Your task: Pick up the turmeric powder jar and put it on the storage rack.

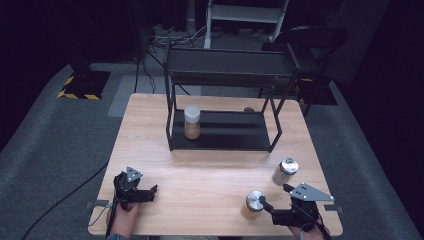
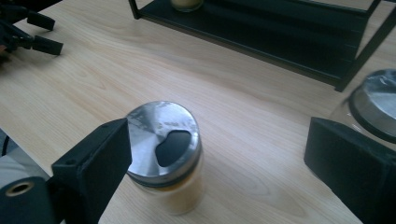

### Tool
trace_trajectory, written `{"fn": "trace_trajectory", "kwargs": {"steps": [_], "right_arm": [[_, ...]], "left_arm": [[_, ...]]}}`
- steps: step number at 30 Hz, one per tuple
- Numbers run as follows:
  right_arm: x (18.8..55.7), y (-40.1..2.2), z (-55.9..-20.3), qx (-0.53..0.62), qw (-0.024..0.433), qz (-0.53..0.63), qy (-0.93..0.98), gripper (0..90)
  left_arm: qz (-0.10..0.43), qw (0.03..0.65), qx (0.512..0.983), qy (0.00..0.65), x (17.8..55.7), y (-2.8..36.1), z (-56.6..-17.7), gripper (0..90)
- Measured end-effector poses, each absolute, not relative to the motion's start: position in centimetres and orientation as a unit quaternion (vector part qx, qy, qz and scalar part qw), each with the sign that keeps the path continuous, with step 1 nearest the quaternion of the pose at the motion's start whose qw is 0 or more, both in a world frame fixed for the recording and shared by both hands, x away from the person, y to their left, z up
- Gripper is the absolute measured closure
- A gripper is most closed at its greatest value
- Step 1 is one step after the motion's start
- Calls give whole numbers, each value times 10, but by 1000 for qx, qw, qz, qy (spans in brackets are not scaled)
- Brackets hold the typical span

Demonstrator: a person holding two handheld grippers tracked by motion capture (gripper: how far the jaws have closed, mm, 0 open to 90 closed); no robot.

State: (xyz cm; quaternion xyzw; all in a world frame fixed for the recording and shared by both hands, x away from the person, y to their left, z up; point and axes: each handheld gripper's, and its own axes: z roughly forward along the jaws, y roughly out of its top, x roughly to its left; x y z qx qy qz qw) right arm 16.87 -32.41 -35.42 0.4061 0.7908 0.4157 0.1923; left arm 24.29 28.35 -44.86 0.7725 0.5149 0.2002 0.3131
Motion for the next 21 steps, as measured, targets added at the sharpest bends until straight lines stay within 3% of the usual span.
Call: {"fn": "trace_trajectory", "kwargs": {"steps": [21], "right_arm": [[187,-287,-365,378,169,387,824,84]], "left_arm": [[200,313,773,515,243,284,-449,8]]}}
